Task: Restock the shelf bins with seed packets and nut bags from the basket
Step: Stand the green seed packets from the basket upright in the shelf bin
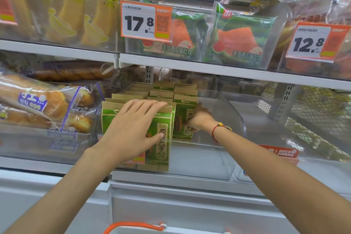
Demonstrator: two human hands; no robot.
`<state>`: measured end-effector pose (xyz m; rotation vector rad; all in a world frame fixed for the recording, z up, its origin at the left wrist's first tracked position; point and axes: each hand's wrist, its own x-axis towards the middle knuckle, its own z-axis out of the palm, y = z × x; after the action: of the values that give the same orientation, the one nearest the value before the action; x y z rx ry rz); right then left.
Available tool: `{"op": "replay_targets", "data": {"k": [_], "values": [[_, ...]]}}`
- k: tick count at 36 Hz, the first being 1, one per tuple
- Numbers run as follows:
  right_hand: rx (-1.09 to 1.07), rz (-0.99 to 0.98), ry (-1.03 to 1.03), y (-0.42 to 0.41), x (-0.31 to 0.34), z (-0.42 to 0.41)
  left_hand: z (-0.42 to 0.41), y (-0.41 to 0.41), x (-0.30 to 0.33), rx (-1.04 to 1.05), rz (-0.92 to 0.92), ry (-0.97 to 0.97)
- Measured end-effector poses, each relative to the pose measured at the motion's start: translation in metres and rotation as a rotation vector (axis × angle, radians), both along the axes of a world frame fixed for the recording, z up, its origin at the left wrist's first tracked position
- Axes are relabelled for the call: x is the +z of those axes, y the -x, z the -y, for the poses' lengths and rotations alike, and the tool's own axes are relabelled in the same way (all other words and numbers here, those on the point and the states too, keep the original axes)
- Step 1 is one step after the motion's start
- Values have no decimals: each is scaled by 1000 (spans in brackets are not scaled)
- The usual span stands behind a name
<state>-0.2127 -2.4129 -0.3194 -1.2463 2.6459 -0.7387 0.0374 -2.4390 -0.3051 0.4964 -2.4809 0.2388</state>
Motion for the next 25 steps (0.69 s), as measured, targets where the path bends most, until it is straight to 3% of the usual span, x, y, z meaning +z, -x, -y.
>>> {"op": "replay_targets", "data": {"k": [6, 17, 25], "values": [[15, 137, -3, -9, 17, -20, 0, 3, 3, 3, 3, 17], [120, 37, -12, -22, 25, -48, -9, 5, 4, 28, 6, 34], [54, 41, -35, -30, 13, -48, -12, 6, 1, 80, -6, 80]]}}
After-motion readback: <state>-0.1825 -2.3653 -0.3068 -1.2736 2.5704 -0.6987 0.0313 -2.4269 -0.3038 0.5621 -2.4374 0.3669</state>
